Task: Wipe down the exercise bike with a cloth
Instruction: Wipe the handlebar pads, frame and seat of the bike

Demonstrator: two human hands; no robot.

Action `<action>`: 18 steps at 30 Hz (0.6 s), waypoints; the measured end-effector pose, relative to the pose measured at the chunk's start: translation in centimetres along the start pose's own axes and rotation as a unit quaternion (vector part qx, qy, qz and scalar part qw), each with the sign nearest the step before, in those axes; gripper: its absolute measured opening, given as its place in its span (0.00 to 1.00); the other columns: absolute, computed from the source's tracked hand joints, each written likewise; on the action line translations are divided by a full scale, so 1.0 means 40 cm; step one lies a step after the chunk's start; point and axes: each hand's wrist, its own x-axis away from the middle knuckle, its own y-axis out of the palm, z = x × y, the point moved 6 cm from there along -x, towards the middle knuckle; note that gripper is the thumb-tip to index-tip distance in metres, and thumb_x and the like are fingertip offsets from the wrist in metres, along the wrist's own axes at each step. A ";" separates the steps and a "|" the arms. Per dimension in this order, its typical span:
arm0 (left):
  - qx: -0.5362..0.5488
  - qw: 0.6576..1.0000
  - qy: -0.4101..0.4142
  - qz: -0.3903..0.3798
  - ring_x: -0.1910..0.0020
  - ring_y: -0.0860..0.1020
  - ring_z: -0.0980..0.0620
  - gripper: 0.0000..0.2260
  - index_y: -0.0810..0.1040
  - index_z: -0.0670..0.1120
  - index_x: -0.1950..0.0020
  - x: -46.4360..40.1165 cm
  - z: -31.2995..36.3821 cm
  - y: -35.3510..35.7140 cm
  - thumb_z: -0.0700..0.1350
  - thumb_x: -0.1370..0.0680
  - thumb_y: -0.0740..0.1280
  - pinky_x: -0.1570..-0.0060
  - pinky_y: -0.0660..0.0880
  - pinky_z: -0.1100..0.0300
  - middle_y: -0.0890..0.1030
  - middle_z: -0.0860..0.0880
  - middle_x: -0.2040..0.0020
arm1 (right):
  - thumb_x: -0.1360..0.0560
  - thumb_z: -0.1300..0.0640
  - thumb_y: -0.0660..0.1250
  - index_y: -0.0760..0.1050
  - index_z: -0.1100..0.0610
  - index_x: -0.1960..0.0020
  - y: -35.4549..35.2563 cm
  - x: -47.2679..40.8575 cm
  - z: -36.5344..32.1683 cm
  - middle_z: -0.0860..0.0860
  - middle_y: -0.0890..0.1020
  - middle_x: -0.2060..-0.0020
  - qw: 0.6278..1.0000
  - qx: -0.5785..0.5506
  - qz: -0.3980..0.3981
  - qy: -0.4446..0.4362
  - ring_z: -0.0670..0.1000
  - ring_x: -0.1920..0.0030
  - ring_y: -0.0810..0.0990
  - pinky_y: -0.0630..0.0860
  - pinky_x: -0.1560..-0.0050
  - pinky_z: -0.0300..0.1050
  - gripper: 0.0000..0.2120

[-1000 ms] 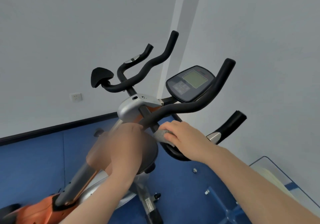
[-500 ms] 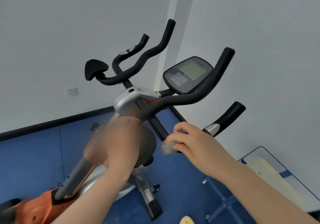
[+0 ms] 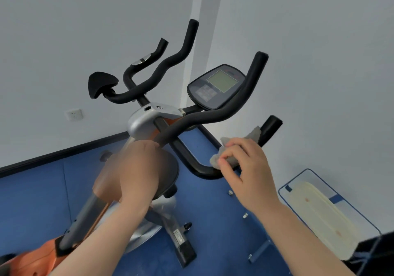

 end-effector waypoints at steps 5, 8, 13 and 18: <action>0.010 0.999 -0.012 0.036 0.49 0.68 0.77 0.15 0.76 0.62 0.53 0.034 0.032 -0.028 0.41 0.19 0.59 0.55 0.64 0.67 0.76 0.67 0.51 | 0.29 0.56 0.64 0.74 0.51 0.39 0.039 0.035 -0.004 0.42 0.76 0.43 0.995 -0.039 -0.090 -0.023 0.45 0.42 0.74 0.75 0.47 0.44 0.18; 0.008 0.991 0.115 0.061 0.41 0.70 0.69 0.18 0.76 0.61 0.51 0.078 0.108 -0.032 0.37 0.22 0.59 0.43 0.65 0.64 0.76 0.69 0.46 | 0.27 0.55 0.61 0.79 0.55 0.43 -0.022 0.009 0.070 0.47 0.75 0.38 0.999 -0.036 -0.022 -0.003 0.50 0.36 0.72 0.69 0.33 0.52 0.15; 0.006 0.970 0.240 0.037 0.40 0.74 0.60 0.15 0.77 0.58 0.50 0.141 0.215 0.058 0.37 0.22 0.60 0.41 0.66 0.69 0.77 0.65 0.43 | 0.22 0.44 0.62 0.79 0.53 0.44 0.004 0.036 0.048 0.47 0.74 0.34 0.987 -0.007 -0.123 -0.102 0.51 0.27 0.64 0.60 0.27 0.54 0.15; 0.046 0.995 0.067 -0.064 0.66 0.72 0.62 0.18 0.76 0.64 0.51 0.149 0.170 0.203 0.39 0.19 0.60 0.63 0.68 0.63 0.79 0.59 0.52 | 0.24 0.54 0.67 0.79 0.53 0.45 -0.079 -0.019 0.150 0.48 0.77 0.38 0.986 0.092 -0.042 -0.129 0.50 0.31 0.71 0.52 0.24 0.53 0.09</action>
